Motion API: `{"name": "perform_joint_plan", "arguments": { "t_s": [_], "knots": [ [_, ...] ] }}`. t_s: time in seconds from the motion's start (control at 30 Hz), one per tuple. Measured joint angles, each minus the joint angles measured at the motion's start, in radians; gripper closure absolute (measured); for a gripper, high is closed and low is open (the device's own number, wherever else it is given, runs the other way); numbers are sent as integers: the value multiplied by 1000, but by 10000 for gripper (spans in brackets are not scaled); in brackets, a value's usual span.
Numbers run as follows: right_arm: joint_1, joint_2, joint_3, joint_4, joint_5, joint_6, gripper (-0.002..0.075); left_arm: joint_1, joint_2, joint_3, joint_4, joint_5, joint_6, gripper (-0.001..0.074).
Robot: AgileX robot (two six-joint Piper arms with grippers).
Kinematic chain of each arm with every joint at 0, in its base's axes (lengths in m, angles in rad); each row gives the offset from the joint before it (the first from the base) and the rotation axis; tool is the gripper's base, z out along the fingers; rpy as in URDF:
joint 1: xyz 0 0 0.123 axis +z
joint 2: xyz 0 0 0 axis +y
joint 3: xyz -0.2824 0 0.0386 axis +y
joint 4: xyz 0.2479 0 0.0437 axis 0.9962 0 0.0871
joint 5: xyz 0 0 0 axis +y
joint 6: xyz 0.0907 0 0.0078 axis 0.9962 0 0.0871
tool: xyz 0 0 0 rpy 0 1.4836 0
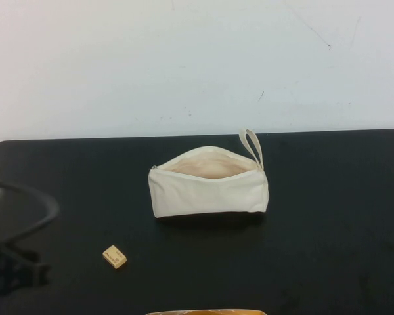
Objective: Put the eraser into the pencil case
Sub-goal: Pick up the eraser from the table
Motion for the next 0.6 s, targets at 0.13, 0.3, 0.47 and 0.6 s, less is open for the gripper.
{"name": "perform_joint_plan", "arguments": {
  "t_s": [0.13,0.3,0.47,0.6],
  "knots": [
    [0,0,0,0,0,0,727,0,176,-58,-129,11,186,737],
    [0,0,0,0,0,0,727,0,371,-173,-167,139,254,737],
    [0,0,0,0,0,0,727,-31,518,-273,-130,172,278,737],
    [0,0,0,0,0,0,727,-109,569,-305,-42,91,278,724]
  ]
}}
